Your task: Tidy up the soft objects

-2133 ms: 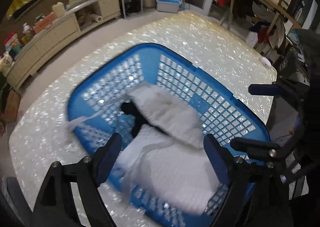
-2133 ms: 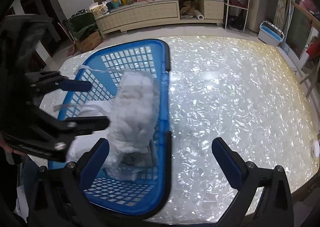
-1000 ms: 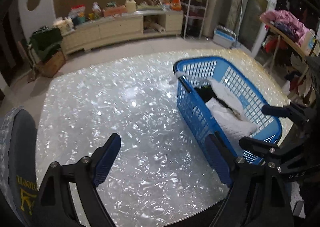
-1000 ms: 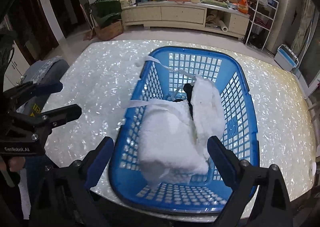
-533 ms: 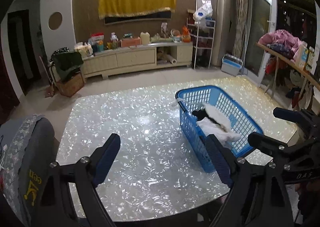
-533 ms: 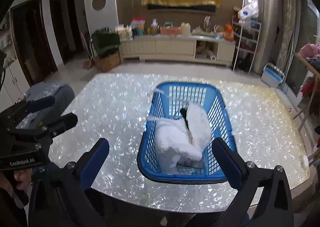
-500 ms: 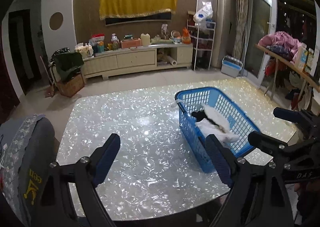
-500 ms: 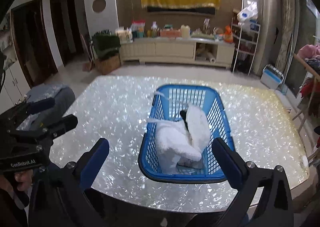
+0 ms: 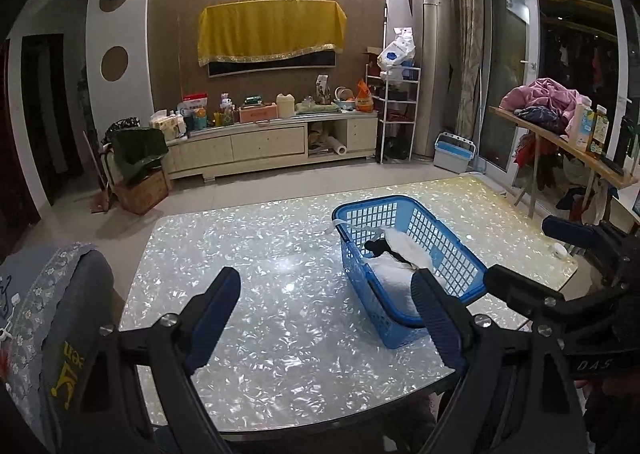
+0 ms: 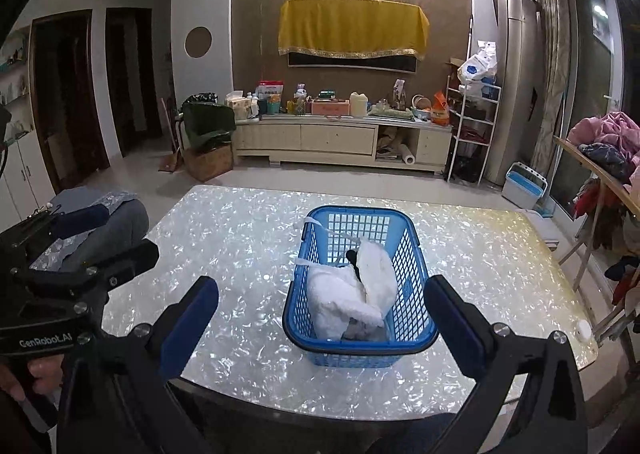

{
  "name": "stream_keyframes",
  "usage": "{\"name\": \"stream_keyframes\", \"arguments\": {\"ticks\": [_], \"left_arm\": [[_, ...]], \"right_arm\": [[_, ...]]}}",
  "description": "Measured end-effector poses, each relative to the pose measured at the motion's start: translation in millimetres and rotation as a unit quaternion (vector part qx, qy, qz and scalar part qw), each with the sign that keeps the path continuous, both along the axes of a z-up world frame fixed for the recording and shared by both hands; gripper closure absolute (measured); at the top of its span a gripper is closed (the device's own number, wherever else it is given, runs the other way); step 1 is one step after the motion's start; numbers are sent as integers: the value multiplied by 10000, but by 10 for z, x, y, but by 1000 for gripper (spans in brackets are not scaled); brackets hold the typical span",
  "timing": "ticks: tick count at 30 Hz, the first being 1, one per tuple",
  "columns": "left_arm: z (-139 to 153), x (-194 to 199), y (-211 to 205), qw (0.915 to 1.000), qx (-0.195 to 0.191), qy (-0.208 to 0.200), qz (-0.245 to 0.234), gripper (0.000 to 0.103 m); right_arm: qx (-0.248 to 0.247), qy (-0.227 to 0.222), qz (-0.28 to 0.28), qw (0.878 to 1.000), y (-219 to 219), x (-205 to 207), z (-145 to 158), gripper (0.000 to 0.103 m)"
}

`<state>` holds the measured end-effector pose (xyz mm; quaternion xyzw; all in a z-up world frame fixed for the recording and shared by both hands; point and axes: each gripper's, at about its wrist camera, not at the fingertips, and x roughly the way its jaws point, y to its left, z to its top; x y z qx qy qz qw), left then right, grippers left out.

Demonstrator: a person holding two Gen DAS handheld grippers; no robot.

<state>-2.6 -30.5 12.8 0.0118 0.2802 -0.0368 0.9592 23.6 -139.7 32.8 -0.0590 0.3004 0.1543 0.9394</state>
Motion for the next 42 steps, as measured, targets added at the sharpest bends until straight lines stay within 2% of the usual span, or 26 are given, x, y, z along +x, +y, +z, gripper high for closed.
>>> {"name": "stream_keyframes", "arguments": {"ticks": [14, 42], "left_arm": [[24, -86, -35, 9999, -28, -87, -42, 17], [-12, -72, -121, 9999, 20, 21, -137, 17]], "right_arm": [[40, -100, -39, 9999, -27, -95, 15, 0], [88, -17, -57, 9999, -55, -141, -8, 0]]}}
